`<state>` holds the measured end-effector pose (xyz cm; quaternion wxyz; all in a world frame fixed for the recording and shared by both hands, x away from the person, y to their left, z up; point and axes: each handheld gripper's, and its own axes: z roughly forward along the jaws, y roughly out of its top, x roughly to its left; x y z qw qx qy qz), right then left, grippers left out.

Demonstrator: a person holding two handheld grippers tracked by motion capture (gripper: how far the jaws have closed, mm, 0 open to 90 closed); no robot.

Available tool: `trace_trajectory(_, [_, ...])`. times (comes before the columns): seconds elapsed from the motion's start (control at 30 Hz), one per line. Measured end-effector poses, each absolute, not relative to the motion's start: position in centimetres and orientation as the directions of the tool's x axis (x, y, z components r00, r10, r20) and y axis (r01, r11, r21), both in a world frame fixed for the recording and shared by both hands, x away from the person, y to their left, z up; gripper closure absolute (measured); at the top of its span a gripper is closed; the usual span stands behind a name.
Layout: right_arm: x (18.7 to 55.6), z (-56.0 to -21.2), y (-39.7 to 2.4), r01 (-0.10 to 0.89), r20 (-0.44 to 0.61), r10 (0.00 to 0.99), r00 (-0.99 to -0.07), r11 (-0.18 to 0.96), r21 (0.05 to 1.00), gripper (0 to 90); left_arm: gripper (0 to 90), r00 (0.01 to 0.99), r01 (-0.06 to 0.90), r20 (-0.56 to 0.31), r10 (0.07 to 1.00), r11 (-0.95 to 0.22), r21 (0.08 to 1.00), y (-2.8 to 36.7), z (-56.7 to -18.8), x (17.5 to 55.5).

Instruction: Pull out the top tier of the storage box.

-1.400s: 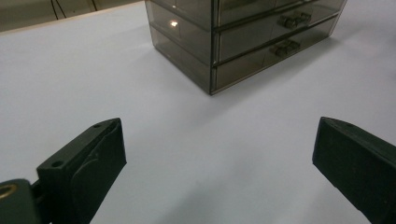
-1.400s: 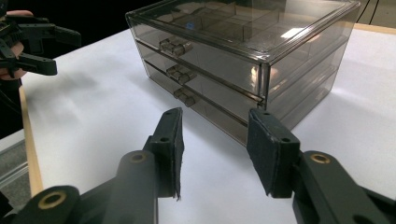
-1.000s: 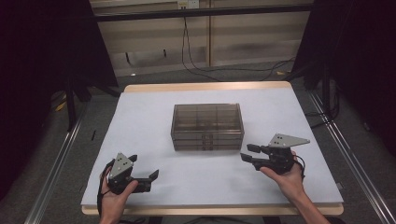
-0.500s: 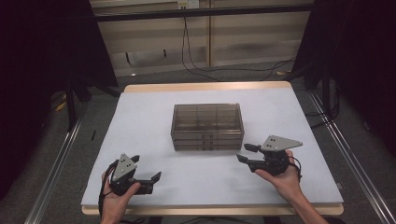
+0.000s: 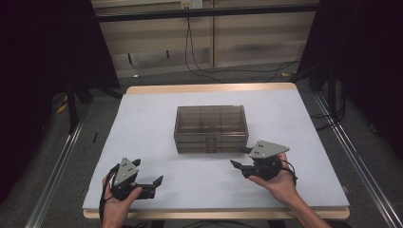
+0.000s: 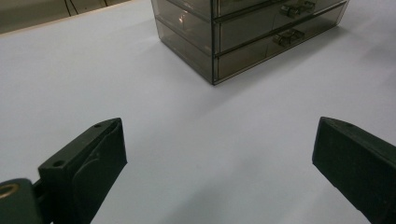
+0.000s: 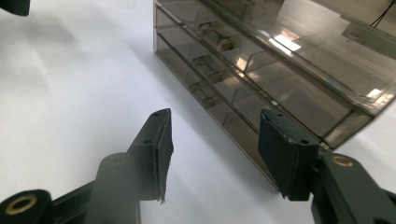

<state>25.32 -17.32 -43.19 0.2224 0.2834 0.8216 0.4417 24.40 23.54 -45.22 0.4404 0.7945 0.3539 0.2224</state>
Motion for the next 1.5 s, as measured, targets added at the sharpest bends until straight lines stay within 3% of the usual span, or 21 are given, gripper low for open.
trace_trajectory(0.2, [25.4, -43.1, -15.8, 0.22, -0.205, 0.635, -0.745, 0.525, 0.822, 41.5, 2.9, 0.652, 0.367, 0.048, 0.757, -0.371, 0.853, 23.5, -45.2, 24.5])
trace_trajectory(0.67, [25.5, -43.4, -13.9, 0.122, -0.384, 0.573, -0.724, 0.654, 0.746, 42.0, 2.9, 0.651, 0.364, 0.051, 0.758, -0.37, 0.855, 23.5, -45.2, 24.4])
trace_trajectory(1.07, [24.7, -44.7, -11.0, -0.054, -0.686, 0.392, -0.613, 0.846, 0.531, 54.0, 2.8, 0.652, 0.363, 0.052, 0.756, -0.372, 0.854, 23.4, -45.2, 24.4])
trace_trajectory(1.5, [24.5, -45.6, -9.2, -0.155, -0.833, 0.249, -0.494, 0.918, 0.366, 62.6, 2.8, 0.654, 0.363, 0.046, 0.755, -0.367, 0.856, 23.5, -45.2, 24.4])
